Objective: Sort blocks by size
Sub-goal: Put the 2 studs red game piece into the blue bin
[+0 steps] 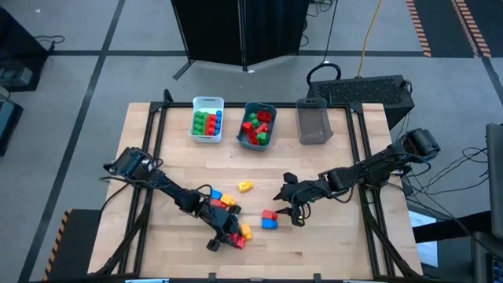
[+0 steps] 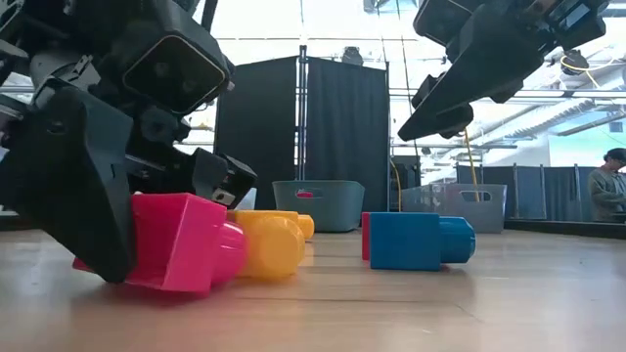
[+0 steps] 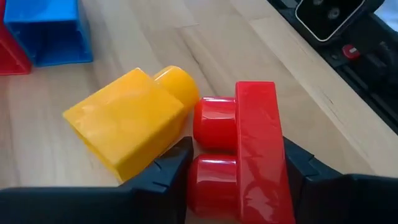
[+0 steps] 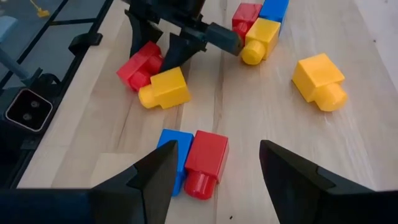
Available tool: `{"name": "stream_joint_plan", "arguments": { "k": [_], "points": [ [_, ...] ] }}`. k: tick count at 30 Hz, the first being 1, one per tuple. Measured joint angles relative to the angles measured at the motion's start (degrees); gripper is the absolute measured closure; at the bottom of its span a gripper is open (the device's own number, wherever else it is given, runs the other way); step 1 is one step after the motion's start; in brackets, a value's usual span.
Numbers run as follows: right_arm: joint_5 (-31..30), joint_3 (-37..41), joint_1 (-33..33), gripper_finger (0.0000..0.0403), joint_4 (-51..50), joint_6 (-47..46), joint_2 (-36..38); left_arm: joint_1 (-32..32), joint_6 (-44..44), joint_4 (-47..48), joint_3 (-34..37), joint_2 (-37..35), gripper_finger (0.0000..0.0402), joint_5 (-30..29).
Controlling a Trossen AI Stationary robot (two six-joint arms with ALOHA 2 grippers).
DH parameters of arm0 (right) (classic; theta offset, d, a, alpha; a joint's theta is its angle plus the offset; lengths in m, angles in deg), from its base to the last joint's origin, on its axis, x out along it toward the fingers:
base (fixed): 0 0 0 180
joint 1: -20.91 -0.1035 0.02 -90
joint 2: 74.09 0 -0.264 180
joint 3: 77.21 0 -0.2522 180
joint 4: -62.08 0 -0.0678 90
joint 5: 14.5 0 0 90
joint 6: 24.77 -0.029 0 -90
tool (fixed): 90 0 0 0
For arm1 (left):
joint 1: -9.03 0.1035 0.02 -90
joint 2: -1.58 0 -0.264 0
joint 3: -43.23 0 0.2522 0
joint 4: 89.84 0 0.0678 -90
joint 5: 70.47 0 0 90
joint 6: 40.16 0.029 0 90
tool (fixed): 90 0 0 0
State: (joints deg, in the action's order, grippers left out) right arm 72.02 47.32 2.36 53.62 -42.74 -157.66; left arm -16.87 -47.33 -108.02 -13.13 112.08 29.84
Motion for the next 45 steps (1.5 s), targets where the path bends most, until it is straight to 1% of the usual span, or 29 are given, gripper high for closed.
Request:
{"name": "stream_joint_plan", "arguments": {
  "k": [2, 4, 9, 13, 17, 20, 22, 24, 28, 30, 34, 41, 45],
  "points": [
    [0.0, 0.0, 0.0, 0.019, 0.4, 0.2, 0.0, 0.0, -0.1, -0.4, 0.0, 0.0, 0.0251, -0.5],
    [-0.3, 0.0, -0.3, 0.019, 0.6, 0.8, 0.0, 0.1, -0.1, -0.4, -0.4, 0.0, 0.0249, -2.2],
    [-6.3, 0.0, -2.8, 0.019, 0.6, 3.4, 0.0, 0.6, -4.6, -0.5, -2.6, -0.6, 0.0246, -7.5],
    [-12.3, 0.0, -5.5, 0.019, 1.0, 6.9, 0.0, 2.4, -6.0, -0.6, -3.7, -3.2, 0.0244, -7.8],
    [-19.1, 0.0, -8.3, 0.019, 2.6, 14.2, -0.2, 4.4, -6.9, -0.9, -4.3, -7.3, 0.0244, -9.0],
    [-23.2, 0.0, -9.7, 0.019, 4.7, 22.2, -1.2, 6.3, -9.0, -1.3, -4.3, -9.8, 0.0243, -10.6],
    [-26.5, 0.0, -10.1, 0.019, 7.4, 27.1, -2.3, 7.5, -9.1, -1.3, -4.3, -11.2, 0.0243, -10.7],
    [-29.9, 0.0, -10.1, 0.019, 8.0, 31.9, -2.8, 8.8, -9.6, -1.7, -4.3, -12.2, 0.0243, -10.8],
    [-34.0, 0.0, -9.5, 0.019, 11.8, 40.2, -3.4, 11.3, -14.2, -1.8, -4.3, -13.1, 0.0242, -10.7],
    [-34.9, 0.0, -9.0, 0.019, 14.5, 44.2, -3.4, 12.6, -15.2, -1.8, -4.3, -13.1, 0.0242, -10.1],
    [-34.4, 0.0, -8.1, 0.0178, 17.3, 49.6, -3.4, 15.0, -17.6, -1.6, -4.3, -13.1, 0.0242, -7.5],
    [-31.9, 0.0, -4.7, 0.0148, 16.8, 53.4, -3.4, 20.0, -18.1, -2.2, -4.6, -13.1, 0.0242, -1.8],
    [-26.6, 0.0, -1.7, 0.014, 16.8, 53.4, -3.4, 22.6, -18.3, -2.4, -4.8, -13.1, 0.0242, 0.6]
  ]
}}
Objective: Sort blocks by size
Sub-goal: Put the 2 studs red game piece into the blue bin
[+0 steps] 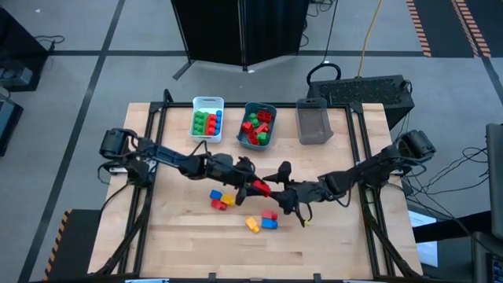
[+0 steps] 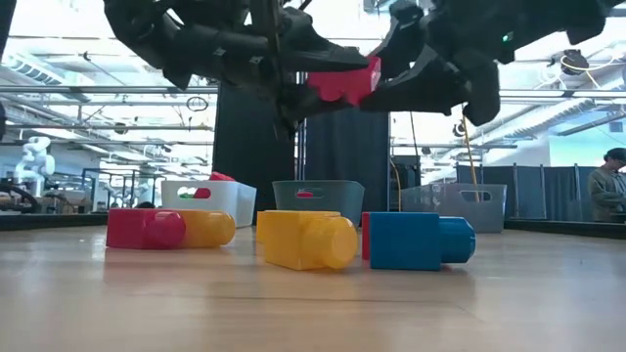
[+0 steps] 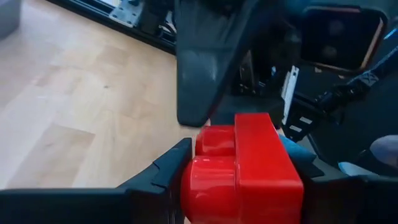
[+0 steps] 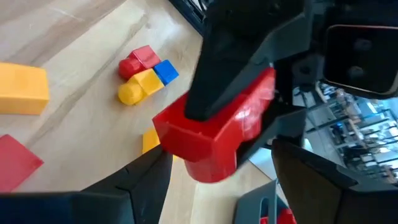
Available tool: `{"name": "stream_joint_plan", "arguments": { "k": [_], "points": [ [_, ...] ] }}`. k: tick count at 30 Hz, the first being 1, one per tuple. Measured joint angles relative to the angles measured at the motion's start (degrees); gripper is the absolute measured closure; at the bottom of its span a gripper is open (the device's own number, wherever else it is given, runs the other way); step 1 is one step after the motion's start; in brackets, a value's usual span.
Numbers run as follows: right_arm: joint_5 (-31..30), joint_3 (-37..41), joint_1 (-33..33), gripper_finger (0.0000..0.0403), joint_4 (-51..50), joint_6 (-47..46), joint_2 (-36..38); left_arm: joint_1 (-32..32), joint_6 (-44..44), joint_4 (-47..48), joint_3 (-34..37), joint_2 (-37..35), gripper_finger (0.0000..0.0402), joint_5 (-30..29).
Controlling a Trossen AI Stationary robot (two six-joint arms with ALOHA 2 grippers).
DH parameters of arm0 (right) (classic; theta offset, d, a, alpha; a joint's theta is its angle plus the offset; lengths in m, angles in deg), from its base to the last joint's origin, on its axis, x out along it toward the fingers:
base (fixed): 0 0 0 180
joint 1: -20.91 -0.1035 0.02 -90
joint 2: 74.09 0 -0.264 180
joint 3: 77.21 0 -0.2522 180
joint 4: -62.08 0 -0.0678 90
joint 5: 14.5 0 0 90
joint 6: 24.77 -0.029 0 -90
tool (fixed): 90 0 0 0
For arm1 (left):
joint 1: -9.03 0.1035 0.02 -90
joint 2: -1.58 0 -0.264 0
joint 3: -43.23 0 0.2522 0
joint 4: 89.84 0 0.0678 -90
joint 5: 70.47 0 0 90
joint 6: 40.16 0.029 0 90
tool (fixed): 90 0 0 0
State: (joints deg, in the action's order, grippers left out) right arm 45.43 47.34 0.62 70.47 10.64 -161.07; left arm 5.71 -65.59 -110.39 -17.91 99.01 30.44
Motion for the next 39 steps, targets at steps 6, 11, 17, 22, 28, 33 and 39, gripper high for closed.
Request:
{"name": "stream_joint_plan", "arguments": {
  "k": [6, 11, 17, 22, 28, 33, 39],
  "points": [
    [1.5, -0.1, 2.4, 0.0147, -0.3, -0.3, 0.0, 2.4, 0.1, -0.1, -0.1, 0.0, 0.0242, 0.9],
    [-0.9, -0.2, 3.1, 0.0149, 0.4, -3.0, 0.0, 4.0, 0.8, -2.2, -0.1, 0.0, 0.0242, 0.6],
    [-11.3, -0.4, 3.0, 0.0141, -0.2, -3.7, 0.1, 6.6, 1.9, -4.2, -0.1, 0.1, 0.0242, -0.3],
    [-11.4, -0.4, 3.5, 0.0135, 1.0, -3.7, 0.1, 8.2, 1.8, -4.4, -0.1, 0.1, 0.0242, 0.0],
    [-7.4, -0.4, 5.8, 0.0148, -0.1, -3.6, 0.1, 9.1, 1.9, -4.4, -0.1, 0.1, 0.0242, 0.4],
    [-0.4, -0.5, 9.3, 0.0159, -7.4, -11.7, 0.1, 10.7, 1.9, -2.7, 0.0, -0.3, 0.0242, 4.2],
    [16.4, -0.3, 12.3, 0.0147, -17.5, -27.5, 2.0, 12.5, 6.0, 4.2, 0.1, -2.7, 0.0242, 6.5]
  ]
}}
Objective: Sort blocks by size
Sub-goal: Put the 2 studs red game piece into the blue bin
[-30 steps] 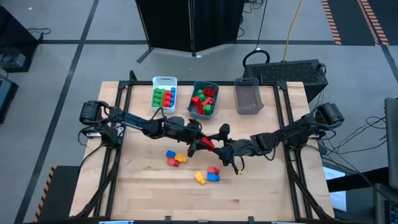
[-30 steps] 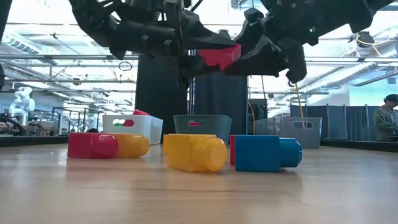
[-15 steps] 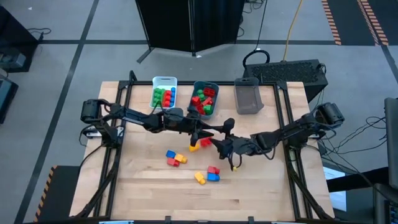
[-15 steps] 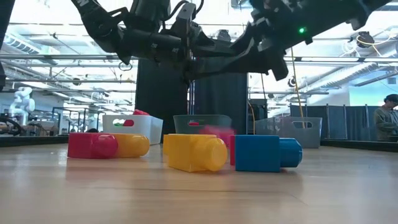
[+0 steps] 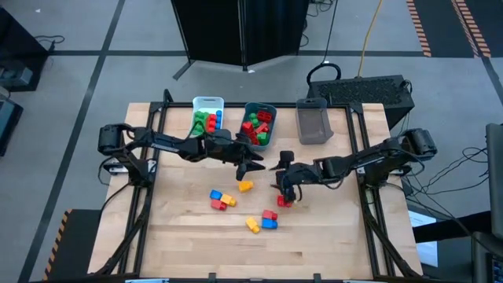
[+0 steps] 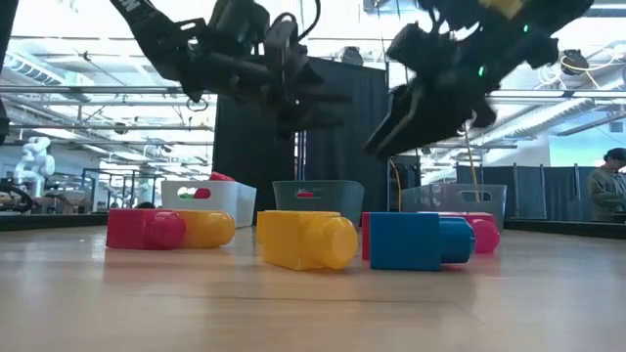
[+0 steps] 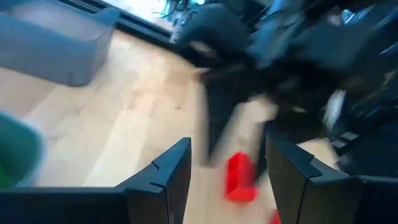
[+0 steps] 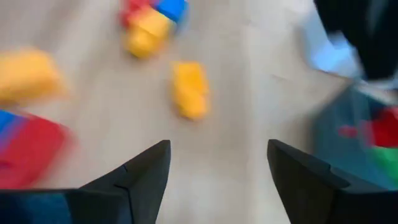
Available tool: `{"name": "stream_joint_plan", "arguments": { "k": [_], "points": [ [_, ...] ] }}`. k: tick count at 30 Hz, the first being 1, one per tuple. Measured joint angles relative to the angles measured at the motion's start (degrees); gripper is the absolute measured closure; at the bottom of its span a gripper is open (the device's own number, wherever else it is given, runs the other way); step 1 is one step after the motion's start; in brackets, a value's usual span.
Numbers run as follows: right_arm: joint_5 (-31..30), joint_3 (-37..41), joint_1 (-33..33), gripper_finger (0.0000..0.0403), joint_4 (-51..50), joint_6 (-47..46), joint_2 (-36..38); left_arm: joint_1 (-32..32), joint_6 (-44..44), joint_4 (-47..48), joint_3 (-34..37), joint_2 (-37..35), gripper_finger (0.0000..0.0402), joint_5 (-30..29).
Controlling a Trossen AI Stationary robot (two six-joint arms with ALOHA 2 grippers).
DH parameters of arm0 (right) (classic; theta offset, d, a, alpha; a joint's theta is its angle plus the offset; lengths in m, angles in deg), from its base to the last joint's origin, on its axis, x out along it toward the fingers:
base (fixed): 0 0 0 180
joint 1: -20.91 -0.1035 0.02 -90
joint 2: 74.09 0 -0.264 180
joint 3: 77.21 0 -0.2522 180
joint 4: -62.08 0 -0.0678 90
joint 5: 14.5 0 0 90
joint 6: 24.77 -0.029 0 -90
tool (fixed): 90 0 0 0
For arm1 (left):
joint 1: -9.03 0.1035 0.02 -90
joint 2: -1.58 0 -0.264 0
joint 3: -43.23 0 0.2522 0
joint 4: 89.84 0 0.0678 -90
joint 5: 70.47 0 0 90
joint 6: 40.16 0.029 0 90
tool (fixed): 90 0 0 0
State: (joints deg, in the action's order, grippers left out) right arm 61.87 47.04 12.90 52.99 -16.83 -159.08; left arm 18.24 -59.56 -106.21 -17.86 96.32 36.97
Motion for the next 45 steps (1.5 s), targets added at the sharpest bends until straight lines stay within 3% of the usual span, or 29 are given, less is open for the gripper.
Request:
{"name": "stream_joint_plan", "arguments": {
  "k": [5, 7, 13, 26, 29, 33, 36, 42, 45],
  "points": [
    [13.9, 0.0, -0.2, 0.0134, -5.3, -9.5, 4.2, 0.1, 4.4, 1.9, 0.0, -1.3, 0.0242, 0.0],
    [16.0, 0.0, -1.7, 0.0134, -8.6, -12.4, 5.0, 0.2, 6.0, 2.5, 0.0, -1.2, 0.0242, 0.0],
    [8.9, 0.1, -6.3, 0.0137, -15.1, -17.3, 1.8, 0.4, 7.1, 3.9, 0.0, -1.2, 0.0242, -3.5],
    [9.1, -0.1, -7.5, 0.0142, -12.0, -19.6, -9.5, 2.2, 7.8, 5.6, 0.0, -1.1, 0.0242, -4.4],
    [9.1, -0.2, -7.5, 0.0163, -11.8, -19.7, -10.4, 2.2, 7.7, 5.8, 0.0, -1.1, 0.0242, -4.4],
    [9.2, -0.2, -7.4, 0.022, -11.7, -19.4, -10.2, 2.2, 7.7, 6.3, 0.0, -1.5, 0.0242, -4.4],
    [9.4, -0.1, -6.9, 0.0253, -12.1, -18.6, -9.5, 2.2, 7.8, 8.9, 0.0, -3.6, 0.0242, -4.4],
    [6.4, -0.2, -4.2, 0.0253, -11.7, -13.8, -7.1, 2.5, 10.1, 19.9, 0.0, -13.9, 0.0242, -4.5],
    [5.9, -1.4, -0.8, 0.0253, -11.3, -8.3, -6.0, 1.7, 11.3, 23.4, 0.1, -19.3, 0.0242, -7.3]
  ]
}}
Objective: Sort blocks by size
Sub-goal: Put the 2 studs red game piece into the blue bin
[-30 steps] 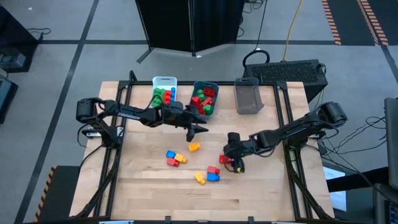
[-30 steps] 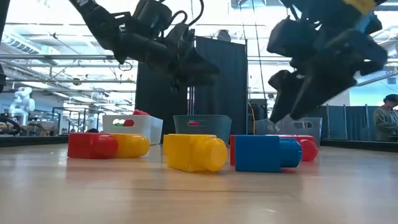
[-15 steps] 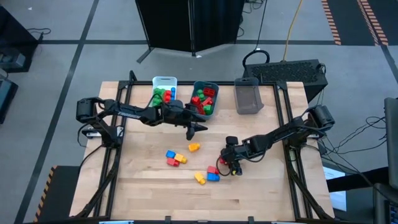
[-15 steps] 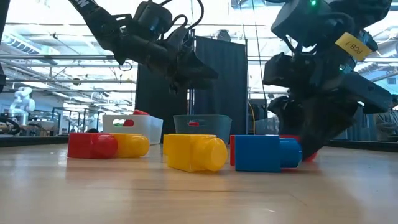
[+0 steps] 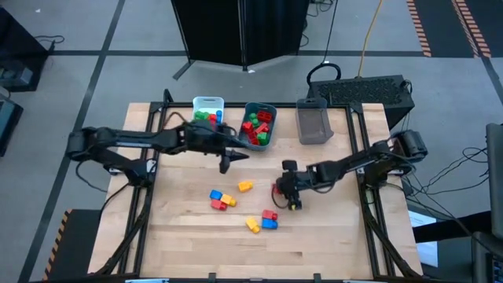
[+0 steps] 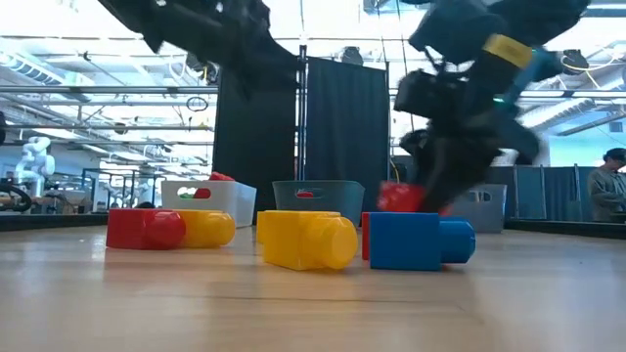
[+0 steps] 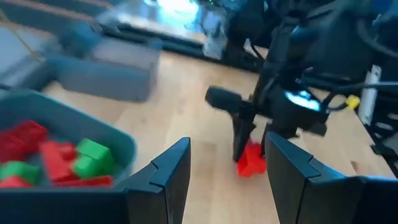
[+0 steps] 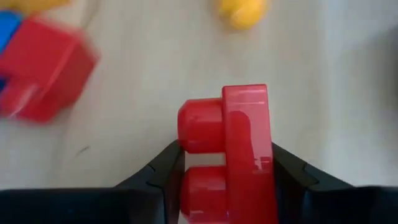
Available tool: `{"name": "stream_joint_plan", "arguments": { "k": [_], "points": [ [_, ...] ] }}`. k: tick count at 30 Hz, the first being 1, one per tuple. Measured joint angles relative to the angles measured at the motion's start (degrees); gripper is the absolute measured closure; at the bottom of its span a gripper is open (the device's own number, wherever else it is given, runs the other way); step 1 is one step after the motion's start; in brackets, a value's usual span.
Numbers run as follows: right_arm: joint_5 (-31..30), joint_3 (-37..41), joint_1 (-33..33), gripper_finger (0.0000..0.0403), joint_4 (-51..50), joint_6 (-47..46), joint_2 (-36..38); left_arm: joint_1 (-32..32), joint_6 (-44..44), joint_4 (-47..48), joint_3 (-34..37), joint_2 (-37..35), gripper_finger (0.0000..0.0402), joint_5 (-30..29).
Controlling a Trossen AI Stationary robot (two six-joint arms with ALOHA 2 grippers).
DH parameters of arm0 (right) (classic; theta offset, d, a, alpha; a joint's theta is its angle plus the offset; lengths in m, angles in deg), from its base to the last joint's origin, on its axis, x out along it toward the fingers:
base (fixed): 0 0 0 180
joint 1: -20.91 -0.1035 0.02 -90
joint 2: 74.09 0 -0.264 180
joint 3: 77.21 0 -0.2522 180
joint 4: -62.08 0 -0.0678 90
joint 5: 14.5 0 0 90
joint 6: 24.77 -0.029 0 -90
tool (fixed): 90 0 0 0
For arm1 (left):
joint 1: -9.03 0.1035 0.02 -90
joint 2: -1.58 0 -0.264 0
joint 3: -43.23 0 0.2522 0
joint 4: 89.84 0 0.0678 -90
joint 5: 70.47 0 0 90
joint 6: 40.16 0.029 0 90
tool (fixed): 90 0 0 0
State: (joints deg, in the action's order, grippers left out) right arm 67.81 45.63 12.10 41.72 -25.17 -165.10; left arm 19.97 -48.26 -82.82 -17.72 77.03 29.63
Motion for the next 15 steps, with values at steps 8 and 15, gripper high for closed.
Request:
{"name": "stream_joint_plan", "arguments": {
  "k": [8, 15],
  "points": [
    [0.6, -8.5, 12.3, 0.0252, 1.9, 14.6, 0.7, -2.1, 1.3, 1.4, 3.7, -7.3, 0.0242, -9.1],
    [7.2, -17.0, 23.5, 0.0251, 3.1, 18.0, -0.9, -2.3, 0.9, 1.9, 5.6, -7.6, 0.0242, -10.5]
  ]
}}
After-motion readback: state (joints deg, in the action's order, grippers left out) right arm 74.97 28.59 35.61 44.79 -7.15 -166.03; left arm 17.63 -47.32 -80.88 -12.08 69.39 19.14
